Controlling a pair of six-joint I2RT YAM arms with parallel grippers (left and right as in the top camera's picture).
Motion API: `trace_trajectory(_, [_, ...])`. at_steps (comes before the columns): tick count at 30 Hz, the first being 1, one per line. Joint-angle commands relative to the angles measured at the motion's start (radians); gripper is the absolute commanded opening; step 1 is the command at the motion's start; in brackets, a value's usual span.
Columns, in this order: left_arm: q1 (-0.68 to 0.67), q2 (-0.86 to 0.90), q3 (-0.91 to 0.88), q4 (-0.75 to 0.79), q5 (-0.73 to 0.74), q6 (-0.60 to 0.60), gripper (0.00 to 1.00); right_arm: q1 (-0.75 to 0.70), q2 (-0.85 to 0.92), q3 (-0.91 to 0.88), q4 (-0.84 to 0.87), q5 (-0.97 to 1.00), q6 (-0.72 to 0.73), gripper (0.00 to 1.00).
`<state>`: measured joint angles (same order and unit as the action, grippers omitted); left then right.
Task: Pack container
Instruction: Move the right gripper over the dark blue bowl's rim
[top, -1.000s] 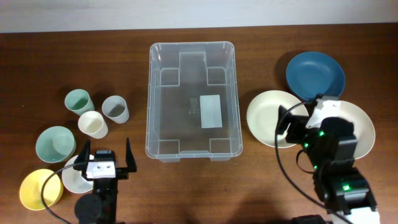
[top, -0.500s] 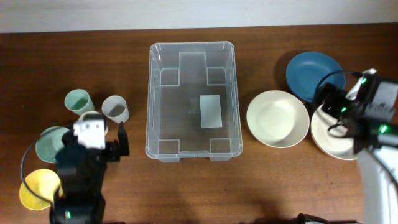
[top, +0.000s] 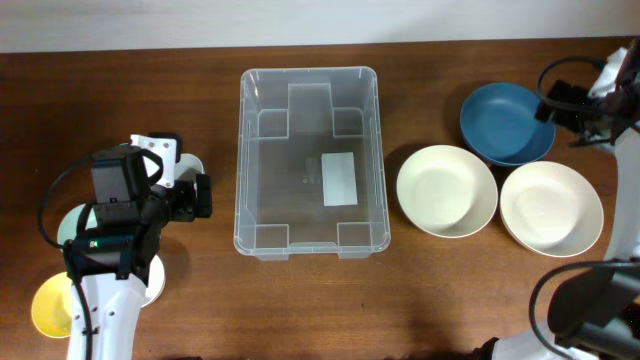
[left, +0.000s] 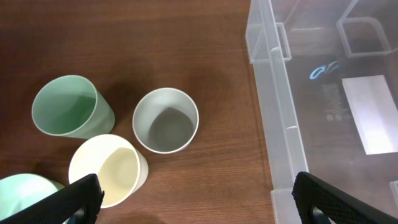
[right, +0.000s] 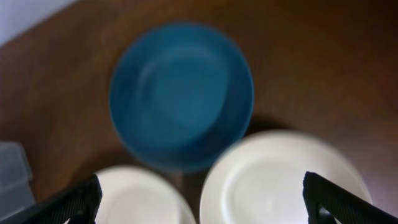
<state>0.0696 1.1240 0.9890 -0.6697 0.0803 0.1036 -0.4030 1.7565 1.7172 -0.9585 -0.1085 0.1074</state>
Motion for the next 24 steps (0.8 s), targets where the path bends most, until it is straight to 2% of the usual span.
trace_trajectory(1, [0.005,0.004,0.024,0.003,0.026,-0.037,1.00,-0.039,0.055,0.032,0.055,-0.018,-0.019,0.99])
trace_trajectory(9, [0.005,0.046,0.024,0.003,0.026,-0.048,1.00,-0.101,0.222,0.032,0.142,-0.016,-0.026,1.00])
trace_trajectory(18, [0.005,0.063,0.024,0.014,0.025,-0.051,1.00,-0.095,0.377,0.032,0.277,-0.020,-0.029,0.98])
trace_trajectory(24, [0.005,0.063,0.024,0.035,0.029,-0.051,0.99,-0.074,0.456,0.031,0.299,-0.042,-0.029,0.92])
